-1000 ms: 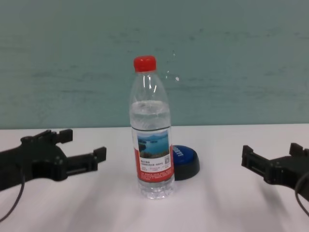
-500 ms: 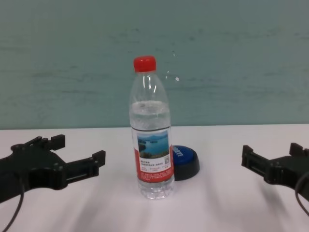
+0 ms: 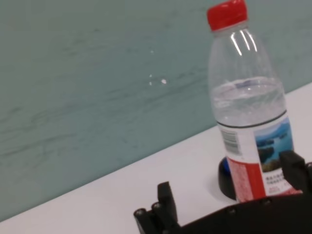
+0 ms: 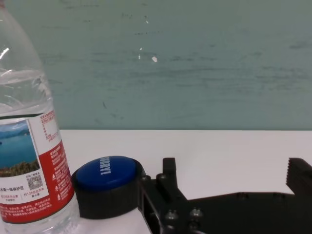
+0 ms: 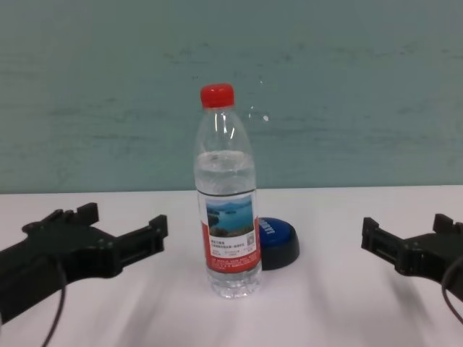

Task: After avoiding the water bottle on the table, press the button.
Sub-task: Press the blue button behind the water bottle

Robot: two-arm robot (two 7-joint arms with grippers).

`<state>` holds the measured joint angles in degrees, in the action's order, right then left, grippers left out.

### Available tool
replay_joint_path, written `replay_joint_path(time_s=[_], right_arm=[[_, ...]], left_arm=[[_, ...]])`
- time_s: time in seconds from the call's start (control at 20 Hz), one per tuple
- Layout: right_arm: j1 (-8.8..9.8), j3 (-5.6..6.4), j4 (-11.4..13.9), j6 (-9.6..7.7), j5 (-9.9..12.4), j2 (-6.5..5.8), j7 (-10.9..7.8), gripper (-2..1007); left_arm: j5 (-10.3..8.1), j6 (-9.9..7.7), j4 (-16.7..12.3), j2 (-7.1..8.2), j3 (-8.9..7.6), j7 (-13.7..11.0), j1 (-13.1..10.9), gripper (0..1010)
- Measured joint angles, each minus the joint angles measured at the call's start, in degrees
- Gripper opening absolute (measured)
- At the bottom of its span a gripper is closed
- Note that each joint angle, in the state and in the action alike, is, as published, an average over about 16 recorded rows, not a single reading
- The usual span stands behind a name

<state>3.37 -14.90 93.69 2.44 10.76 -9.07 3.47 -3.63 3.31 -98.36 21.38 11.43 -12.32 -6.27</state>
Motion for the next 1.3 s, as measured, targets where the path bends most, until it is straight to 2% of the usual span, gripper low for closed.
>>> replay_joint_path(time_s=[0.25,0.5,0.8,1.3], right_arm=[[0.0,0.0,0.0,0.0,0.0,0.0,0.0,1004],[0.0,0.0,0.0,0.0,0.0,0.0,0.0,1004],[0.0,0.0,0.0,0.0,0.0,0.0,0.0,1004],[0.0,0.0,0.0,0.0,0.0,0.0,0.0,1004]], left_arm=[[1.15,0.27,0.21,-3.25,0.29,1.87,-0.68,1000],[2.61,0.81,0.62,-5.1,0.99,2.13,-1.45,1000],[4.54,1.96,1.51,-5.78,1.67,1.45,-2.34,1000],[7.78,6.22,4.79,-5.62,1.72,0.91,-1.72,1000]])
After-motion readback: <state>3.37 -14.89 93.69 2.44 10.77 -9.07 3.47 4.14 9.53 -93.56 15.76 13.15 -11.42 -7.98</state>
